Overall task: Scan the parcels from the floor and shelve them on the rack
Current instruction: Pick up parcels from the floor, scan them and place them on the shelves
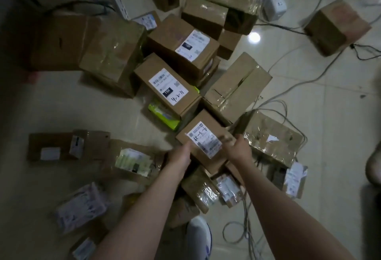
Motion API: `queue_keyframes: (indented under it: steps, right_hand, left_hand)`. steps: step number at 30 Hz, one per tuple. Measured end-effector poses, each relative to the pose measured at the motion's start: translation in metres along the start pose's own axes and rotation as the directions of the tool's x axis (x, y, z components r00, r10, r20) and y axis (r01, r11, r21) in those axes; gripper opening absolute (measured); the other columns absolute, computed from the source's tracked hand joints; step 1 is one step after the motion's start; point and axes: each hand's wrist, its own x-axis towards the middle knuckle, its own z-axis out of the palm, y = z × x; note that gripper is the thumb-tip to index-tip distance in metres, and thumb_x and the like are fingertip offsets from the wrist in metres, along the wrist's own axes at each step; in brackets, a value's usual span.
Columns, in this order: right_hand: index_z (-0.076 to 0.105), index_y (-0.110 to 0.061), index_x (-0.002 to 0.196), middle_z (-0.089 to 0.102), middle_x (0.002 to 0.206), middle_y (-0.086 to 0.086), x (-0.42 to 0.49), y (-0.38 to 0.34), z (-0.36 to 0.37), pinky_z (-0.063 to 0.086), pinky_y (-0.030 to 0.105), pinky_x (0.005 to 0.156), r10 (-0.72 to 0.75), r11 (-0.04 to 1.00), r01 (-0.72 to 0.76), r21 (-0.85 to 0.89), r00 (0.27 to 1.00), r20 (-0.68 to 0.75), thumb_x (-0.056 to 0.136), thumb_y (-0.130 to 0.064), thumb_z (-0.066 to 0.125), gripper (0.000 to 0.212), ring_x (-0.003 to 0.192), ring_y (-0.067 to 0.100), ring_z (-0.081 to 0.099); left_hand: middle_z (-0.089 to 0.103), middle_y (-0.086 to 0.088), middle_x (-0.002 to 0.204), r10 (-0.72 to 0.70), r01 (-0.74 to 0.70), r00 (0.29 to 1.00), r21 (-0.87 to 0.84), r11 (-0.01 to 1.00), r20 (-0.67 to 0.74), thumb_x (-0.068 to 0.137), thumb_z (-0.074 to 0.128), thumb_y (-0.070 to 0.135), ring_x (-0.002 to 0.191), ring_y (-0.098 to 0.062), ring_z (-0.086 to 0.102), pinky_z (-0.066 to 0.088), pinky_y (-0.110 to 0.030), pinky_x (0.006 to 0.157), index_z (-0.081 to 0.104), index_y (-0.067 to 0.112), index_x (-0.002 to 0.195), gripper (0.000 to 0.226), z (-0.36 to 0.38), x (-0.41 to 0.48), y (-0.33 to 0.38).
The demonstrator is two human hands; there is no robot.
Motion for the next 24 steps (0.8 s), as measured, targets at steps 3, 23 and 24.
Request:
queue_keyframes:
  steps: [3, 23, 24]
  right_hand:
    - [0.045, -0.011, 0.141, 0.052, 0.141, 0.016, 0.029, 0.019, 0.013, 0.050, 0.042, 0.096, -0.013, 1.000, 0.013, 0.012, 1.000, 0.015, 0.092, -0.039, 0.059, 0.058, 0.120, 0.037, 0.057]
    - [0.070, -0.007, 0.090, 0.049, 0.116, -0.013, -0.095, 0.016, -0.054, 0.043, 0.010, 0.070, -0.181, 0.939, 0.206, 0.276, 0.977, -0.111, 0.089, -0.031, 0.068, 0.024, 0.097, 0.002, 0.048]
    - [0.072, -0.007, 0.080, 0.045, 0.119, -0.015, -0.117, 0.009, -0.060, 0.045, 0.015, 0.079, -0.183, 0.940, 0.207, 0.272, 0.977, -0.111, 0.088, -0.035, 0.069, 0.028, 0.103, 0.000, 0.044]
  left_hand:
    - [0.065, -0.016, 0.126, -0.026, 0.031, 0.998, -0.089, 0.996, 0.060, 0.103, 0.051, 0.031, 0.112, -0.026, 0.059, 0.040, -0.029, 0.097, 0.056, 0.005, 0.136, 0.042, 0.025, 0.035, -0.012]
    - [0.063, -0.004, 0.132, 0.083, -0.060, 0.995, -0.339, 0.939, 0.054, 0.099, 0.049, 0.051, 0.123, -0.020, 0.056, 0.038, -0.040, 0.113, 0.051, 0.024, 0.143, 0.051, 0.013, -0.059, -0.056]
    - [0.063, -0.004, 0.131, 0.108, -0.092, 0.994, -0.344, 0.935, 0.027, 0.097, 0.049, 0.056, 0.121, -0.020, 0.057, 0.041, -0.040, 0.109, 0.050, 0.024, 0.143, 0.056, 0.008, -0.080, -0.048]
